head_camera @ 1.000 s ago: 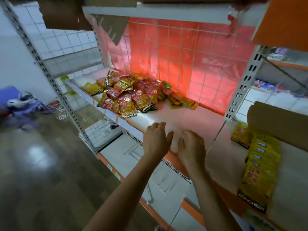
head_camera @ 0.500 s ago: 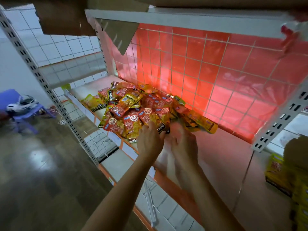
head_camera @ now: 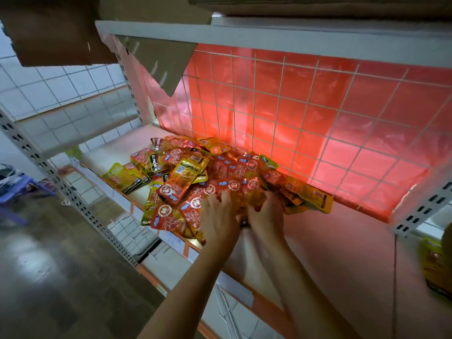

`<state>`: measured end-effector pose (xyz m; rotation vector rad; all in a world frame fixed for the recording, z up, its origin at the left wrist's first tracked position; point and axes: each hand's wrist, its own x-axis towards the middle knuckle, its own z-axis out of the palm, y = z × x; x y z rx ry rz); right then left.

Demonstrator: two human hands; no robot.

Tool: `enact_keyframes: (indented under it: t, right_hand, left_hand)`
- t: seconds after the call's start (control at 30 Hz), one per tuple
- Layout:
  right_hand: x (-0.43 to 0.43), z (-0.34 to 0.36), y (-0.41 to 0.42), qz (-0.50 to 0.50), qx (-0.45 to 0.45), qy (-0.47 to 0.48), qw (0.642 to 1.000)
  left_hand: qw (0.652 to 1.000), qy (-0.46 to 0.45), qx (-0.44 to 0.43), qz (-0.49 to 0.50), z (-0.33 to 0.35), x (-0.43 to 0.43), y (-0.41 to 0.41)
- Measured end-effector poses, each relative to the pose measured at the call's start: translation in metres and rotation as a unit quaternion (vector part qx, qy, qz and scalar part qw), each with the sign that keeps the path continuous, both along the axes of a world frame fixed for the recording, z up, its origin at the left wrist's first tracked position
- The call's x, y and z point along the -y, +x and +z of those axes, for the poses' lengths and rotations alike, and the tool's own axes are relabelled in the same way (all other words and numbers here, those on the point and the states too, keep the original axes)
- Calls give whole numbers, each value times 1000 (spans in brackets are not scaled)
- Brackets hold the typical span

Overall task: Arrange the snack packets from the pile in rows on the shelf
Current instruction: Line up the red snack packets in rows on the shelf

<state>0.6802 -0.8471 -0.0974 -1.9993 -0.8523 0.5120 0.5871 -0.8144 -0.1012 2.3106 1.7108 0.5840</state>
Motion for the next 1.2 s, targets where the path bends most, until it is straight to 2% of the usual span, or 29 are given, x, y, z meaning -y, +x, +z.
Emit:
enact_keyframes:
  t: [0.1, 0.23, 0.33, 0.43, 0.5, 0.6, 0.77, 0.93, 1.2]
  right_hand:
    - [2, -3, 2, -31, -63, 23, 997]
    - [11, -4, 6, -59, -81, 58, 993]
    - [25, -4, 11, -108, -95, 75, 987]
    - [47, -4, 16, -153, -99, 93, 979]
    - [64, -3, 19, -186, -90, 110, 972]
    - [93, -3, 22, -238, -99, 140, 956]
    - [142, 0, 29, -284, -86, 178, 938]
    - [180, 2, 38, -331, -84, 172, 924]
    - [253, 0, 50, -394, -90, 172, 898]
  left_hand:
    - [998, 4, 47, -46, 1, -5, -2]
    - [975, -22, 192, -111, 6, -1, 5]
    - [956, -41, 258, -135, 10, 7, 15]
    - [934, -104, 301, -164, 13, 20, 26]
    - [910, -169, 335, -176, 13, 30, 31]
    - [878, -218, 382, -191, 10, 46, 40]
    - [843, -288, 387, -237, 2, 78, 58]
    - [847, -282, 358, -273, -2, 104, 77]
    - [833, -319, 332, -307, -9, 174, 117]
